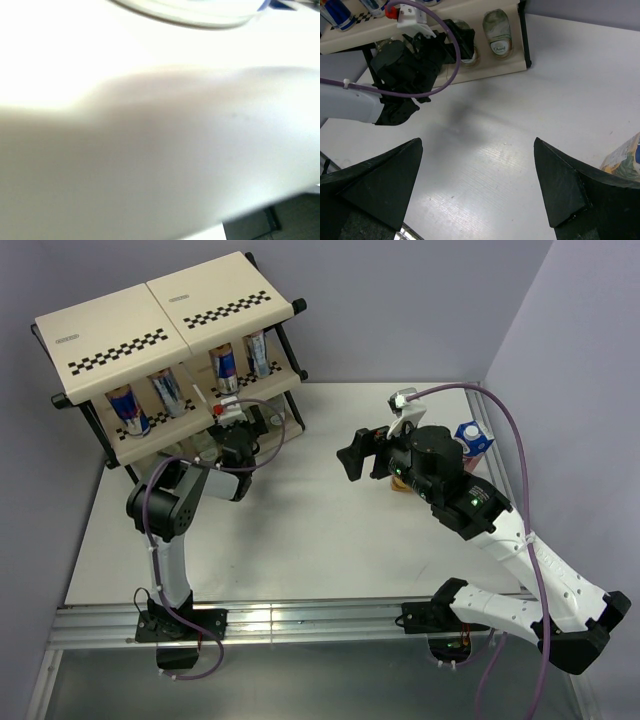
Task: Place and organize the beverage onto the shelf
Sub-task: Place the drink on the shelf.
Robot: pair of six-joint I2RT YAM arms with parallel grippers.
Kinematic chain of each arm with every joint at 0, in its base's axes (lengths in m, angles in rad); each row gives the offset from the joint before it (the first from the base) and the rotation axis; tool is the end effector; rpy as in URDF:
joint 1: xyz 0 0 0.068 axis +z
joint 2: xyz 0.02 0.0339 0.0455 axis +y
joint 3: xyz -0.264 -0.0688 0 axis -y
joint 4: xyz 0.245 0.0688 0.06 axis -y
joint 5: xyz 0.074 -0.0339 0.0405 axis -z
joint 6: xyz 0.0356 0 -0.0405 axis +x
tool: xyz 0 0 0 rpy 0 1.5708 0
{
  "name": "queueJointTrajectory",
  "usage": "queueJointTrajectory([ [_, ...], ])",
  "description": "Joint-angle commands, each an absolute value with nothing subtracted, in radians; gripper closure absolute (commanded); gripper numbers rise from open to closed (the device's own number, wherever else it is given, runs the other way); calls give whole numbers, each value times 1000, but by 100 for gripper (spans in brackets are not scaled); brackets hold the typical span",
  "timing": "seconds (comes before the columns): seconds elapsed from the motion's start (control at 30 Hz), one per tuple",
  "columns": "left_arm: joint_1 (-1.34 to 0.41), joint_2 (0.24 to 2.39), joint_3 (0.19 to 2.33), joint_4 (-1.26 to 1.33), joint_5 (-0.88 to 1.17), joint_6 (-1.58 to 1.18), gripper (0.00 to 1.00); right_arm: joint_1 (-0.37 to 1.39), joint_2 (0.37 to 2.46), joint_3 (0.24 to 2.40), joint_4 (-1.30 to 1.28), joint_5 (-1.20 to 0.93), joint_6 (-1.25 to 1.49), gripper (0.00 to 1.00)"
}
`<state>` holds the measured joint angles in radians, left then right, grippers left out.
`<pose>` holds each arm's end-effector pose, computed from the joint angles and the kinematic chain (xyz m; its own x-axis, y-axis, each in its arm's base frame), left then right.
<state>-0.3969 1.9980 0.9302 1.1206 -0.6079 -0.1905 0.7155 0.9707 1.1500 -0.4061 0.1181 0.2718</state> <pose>0.3797 -0.1371 0.1735 0.0873 -0.2051 -0.9748 -0.1957 0.9560 -0.2187 0.1596 0.1332 0.4095 -0.3151 0.0793 -0.9457 -0.4985 0.8341 0.2361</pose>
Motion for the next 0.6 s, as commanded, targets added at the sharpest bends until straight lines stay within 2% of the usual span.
queueJointTrajectory([
  [0.0,-403,1921,916,1152,-630,-238,0,715,956,1144,-367,117,261,1],
  [0.57,-454,1845,877,974,-653,-365,0,713,1026,1163,-411,189,247,0],
])
